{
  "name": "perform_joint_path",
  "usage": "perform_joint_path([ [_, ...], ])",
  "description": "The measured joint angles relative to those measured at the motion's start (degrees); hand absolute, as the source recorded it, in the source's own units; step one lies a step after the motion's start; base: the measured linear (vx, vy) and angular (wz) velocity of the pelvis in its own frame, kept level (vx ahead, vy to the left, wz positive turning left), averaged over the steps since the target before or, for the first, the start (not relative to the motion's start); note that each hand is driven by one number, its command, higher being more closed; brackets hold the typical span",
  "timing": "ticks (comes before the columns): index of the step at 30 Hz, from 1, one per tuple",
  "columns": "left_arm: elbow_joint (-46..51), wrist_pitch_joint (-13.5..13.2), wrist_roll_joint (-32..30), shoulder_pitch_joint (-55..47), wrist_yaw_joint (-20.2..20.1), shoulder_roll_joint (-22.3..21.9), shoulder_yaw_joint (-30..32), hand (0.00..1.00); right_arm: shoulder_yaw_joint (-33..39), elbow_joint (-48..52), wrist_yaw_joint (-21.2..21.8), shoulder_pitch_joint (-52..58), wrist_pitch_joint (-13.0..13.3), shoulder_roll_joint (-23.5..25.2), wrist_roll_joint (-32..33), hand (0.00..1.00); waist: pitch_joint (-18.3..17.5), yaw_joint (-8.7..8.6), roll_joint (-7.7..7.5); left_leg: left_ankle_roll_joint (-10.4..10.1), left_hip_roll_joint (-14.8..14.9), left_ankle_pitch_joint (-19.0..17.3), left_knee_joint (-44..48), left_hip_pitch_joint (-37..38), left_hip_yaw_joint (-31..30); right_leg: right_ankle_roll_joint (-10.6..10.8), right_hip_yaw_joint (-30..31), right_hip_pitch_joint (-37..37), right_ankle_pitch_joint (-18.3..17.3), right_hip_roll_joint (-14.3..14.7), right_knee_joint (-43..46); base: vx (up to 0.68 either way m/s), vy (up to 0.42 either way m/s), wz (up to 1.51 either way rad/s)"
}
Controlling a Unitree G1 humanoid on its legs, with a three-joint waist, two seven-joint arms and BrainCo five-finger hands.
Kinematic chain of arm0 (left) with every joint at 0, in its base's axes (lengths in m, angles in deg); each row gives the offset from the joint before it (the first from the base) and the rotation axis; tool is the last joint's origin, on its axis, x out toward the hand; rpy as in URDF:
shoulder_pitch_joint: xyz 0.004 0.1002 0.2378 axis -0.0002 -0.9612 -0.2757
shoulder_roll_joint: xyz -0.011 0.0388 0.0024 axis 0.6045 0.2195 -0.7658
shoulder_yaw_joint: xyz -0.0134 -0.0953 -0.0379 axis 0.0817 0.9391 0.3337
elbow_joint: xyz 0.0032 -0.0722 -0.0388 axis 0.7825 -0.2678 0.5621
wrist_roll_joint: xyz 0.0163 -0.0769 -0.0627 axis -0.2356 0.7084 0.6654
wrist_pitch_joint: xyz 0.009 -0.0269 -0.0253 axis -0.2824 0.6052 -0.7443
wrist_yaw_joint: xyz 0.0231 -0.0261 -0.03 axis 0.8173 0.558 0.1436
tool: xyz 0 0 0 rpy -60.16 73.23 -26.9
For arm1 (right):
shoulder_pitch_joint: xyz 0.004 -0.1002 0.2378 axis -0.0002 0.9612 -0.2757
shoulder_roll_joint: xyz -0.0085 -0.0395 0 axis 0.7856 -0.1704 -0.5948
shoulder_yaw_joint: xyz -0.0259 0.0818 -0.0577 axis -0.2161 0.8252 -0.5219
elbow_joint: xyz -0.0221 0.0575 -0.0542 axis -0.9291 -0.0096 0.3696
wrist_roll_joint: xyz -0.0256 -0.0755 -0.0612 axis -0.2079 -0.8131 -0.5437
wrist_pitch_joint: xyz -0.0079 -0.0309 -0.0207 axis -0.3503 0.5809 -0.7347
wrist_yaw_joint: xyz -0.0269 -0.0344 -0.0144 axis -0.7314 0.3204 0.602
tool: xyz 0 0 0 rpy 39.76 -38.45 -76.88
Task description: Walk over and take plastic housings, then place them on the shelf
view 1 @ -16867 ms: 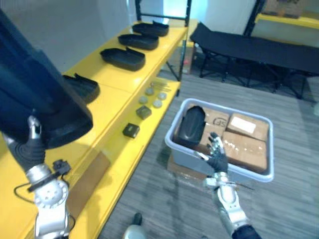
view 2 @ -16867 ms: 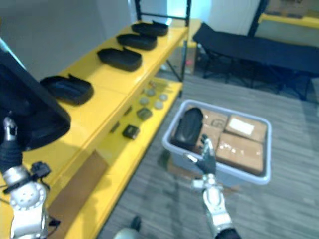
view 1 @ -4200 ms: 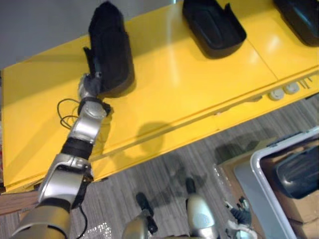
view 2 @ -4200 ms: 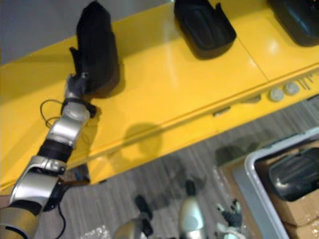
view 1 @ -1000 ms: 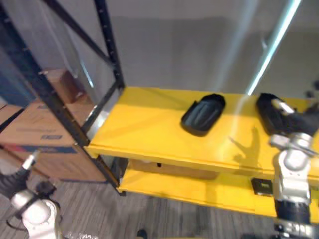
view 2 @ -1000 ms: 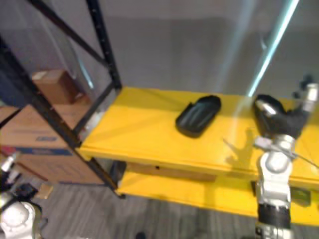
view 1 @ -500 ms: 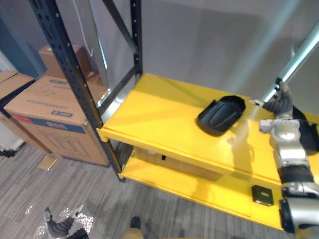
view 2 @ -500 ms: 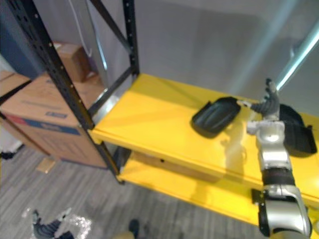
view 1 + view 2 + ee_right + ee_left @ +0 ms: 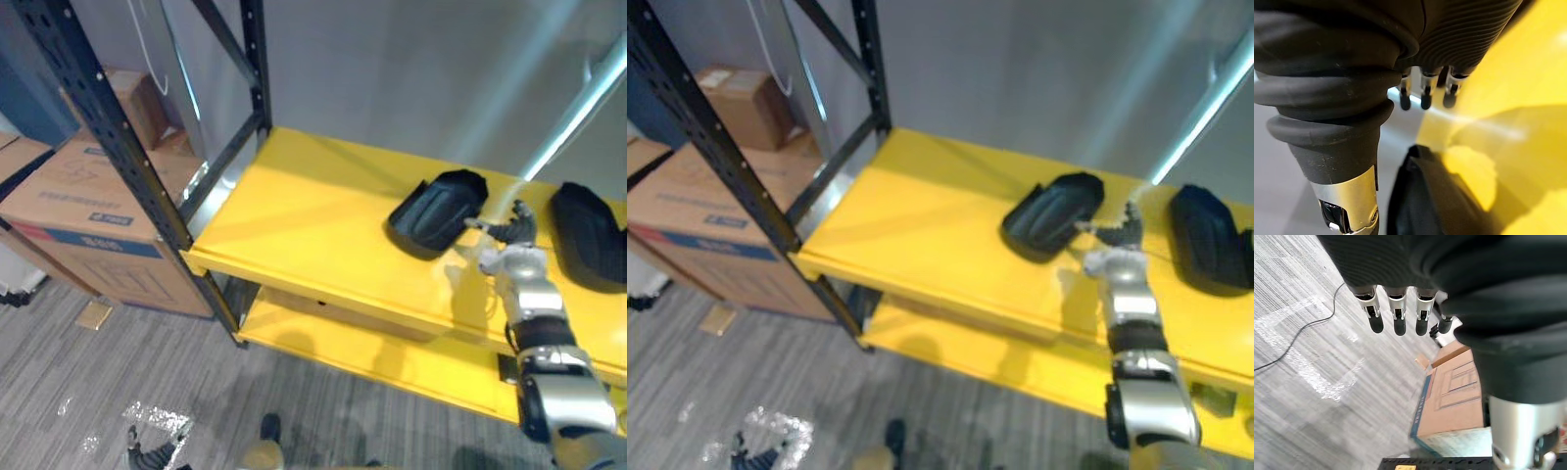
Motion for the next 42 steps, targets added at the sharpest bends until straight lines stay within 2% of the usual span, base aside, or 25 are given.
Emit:
perform_joint_path([
  [4, 0.02, 0.0, 0.1, 0.07, -0.11, 0.03, -2.09, 0.0, -0.08, -2.9, 0.01, -0.49, -1.31, 0.13, 1.6, 0.0, 0.18, 0.26, 0.16, 0.03, -0.18, -0.1, 0.01, -0.19, -0.14, 0.05, -0.11, -0.03, 0.03, -0.05, -0.01, 0.0, 0.002, 0.01],
  [11, 0.05, 0.14, 0.56, 0.33, -0.13, 0.04, -4.08, 0.0, 1.35, -6.4, -0.18, -4.99, -1.55, 0.15, 3.46, 0.0, 2.35, 0.42, -0.24, 0.26, -0.19, 0.14, 0.01, -0.32, -0.8, 0.39, -0.48, 0.2, 0.26, 0.11, 0.19, 0.02, 0.0, 0.03],
  [12, 0.05, 0.13, 0.56, 0.43, -0.13, 0.04, -4.22, 0.0, 1.67, -6.61, -0.16, -5.46, -1.69, 0.15, 3.46, 1.0, 2.73, 0.59, -0.26, 0.26, -0.19, 0.14, 0.01, -0.13, -0.81, 0.37, -0.48, 0.36, 0.25, 0.1, 0.21, 0.0, 0.0, 0.0],
  [19, -0.01, 0.1, 2.67, 0.64, -0.28, 0.07, -4.43, 0.0, 2.24, -13.24, 0.45, -10.67, -1.6, -2.02, 1.96, 1.0, 4.73, 1.39, 1.22, 0.07, -0.34, 0.29, 0.01, 0.35, -1.64, -0.25, -1.58, 1.0, -0.52, 0.23, 0.53, -0.02, 0.001, 0.05],
  [23, -0.01, 0.07, 4.44, 0.72, -1.29, 0.3, -6.04, 0.0, 2.22, -14.78, 0.45, -13.46, -1.56, -3.65, 1.36, 1.0, 7.22, 1.55, 2.38, -0.18, -0.16, 0.38, 0.01, -0.24, -2.37, 0.12, -2.11, 0.67, -1.27, 0.24, 0.78, -0.04, 0.004, 0.1],
  [28, 0.01, 0.0, 4.89, 0.86, -1.71, 0.32, -6.79, 0.0, 2.23, -14.94, 0.32, -14.04, -1.35, -4.06, -1.29, 1.0, 7.74, 1.92, 1.62, -0.06, -0.17, 0.57, 0.04, -0.69, -2.52, 0.06, -2.22, 0.37, -0.83, 0.31, 1.44, 0.05, -0.013, 0.02],
  [38, 0.15, 0.04, 5.04, 1.05, -1.66, 0.68, -8.28, 0.0, 1.64, -17.72, -0.16, -16.04, -2.58, -4.47, -9.25, 1.0, 8.44, 2.98, 1.9, 0.01, -0.19, 0.66, 0.03, -0.52, -2.84, -0.49, -3.09, 0.53, -1.22, -0.13, 1.85, -0.01, -0.003, 0.03],
  [42, 1.07, 0.09, 5.9, 1.15, -1.69, 0.8, -8.32, 0.0, -0.68, -20.0, -0.18, -17.55, -2.46, -8.83, -12.42, 1.0, 9.34, 3.13, 2.01, 0.48, 0.01, 1.5, 0.03, -2.55, -3.23, -0.56, -3.11, -1.32, -0.97, -0.05, 2.24, -0.06, 0.013, 0.05],
])
